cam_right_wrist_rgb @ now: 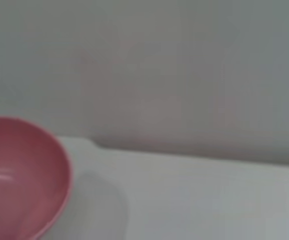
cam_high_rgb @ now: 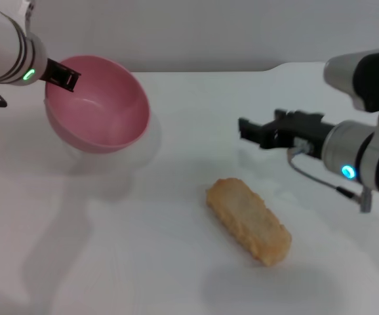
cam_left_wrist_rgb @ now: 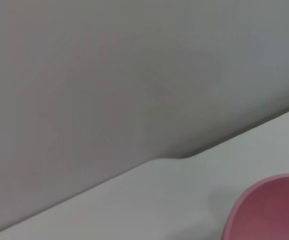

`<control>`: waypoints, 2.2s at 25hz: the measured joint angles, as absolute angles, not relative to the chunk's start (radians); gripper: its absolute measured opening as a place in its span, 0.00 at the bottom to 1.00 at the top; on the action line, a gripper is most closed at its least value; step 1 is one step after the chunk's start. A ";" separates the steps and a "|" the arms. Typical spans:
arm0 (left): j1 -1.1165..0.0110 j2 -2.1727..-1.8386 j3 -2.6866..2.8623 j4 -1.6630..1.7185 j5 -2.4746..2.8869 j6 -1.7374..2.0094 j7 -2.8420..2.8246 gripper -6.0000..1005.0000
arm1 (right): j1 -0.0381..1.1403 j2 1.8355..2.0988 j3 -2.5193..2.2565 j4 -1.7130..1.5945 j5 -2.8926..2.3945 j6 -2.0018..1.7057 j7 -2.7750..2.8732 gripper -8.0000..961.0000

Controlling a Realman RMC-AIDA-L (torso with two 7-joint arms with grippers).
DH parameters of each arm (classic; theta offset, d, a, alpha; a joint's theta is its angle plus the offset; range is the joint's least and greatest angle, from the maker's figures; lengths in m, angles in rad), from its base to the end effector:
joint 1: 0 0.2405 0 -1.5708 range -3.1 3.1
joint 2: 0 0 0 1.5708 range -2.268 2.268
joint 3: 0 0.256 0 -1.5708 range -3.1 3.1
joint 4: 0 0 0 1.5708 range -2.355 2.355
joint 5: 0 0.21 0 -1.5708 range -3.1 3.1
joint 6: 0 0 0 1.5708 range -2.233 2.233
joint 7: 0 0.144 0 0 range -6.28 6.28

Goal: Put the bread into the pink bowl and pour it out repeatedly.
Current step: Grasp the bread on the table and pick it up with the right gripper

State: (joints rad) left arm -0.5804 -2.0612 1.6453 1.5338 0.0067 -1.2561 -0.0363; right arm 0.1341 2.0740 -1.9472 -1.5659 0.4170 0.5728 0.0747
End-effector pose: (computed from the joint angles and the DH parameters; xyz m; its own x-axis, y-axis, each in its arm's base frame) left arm -0.1534 0.3980 0.0355 0.7439 0.6613 0.0961 0.3741 -0.2929 -0.8799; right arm 0.1739 0.3220 -0.0504 0.6387 -0.5756 -0.5106 -0.7635 -0.3917 -0.5136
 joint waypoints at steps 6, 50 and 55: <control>-0.594 -2.061 1.643 1.489 0.006 -1.236 -0.036 0.06 | 0.155 2.074 -1.970 -1.514 0.477 0.575 0.081 0.76; -0.631 -2.063 1.667 1.464 0.013 -1.237 -0.035 0.06 | 0.313 2.075 -2.039 -1.258 0.634 0.614 0.136 0.75; -0.631 -2.062 1.676 1.465 0.014 -1.238 -0.034 0.06 | 0.317 2.074 -2.049 -1.274 0.632 0.636 0.093 0.72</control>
State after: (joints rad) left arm -0.6310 -2.0619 1.6760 1.4647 0.0145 -1.2380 -0.0340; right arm 0.3173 2.0740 -2.0494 -1.2745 0.6323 0.6361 0.0925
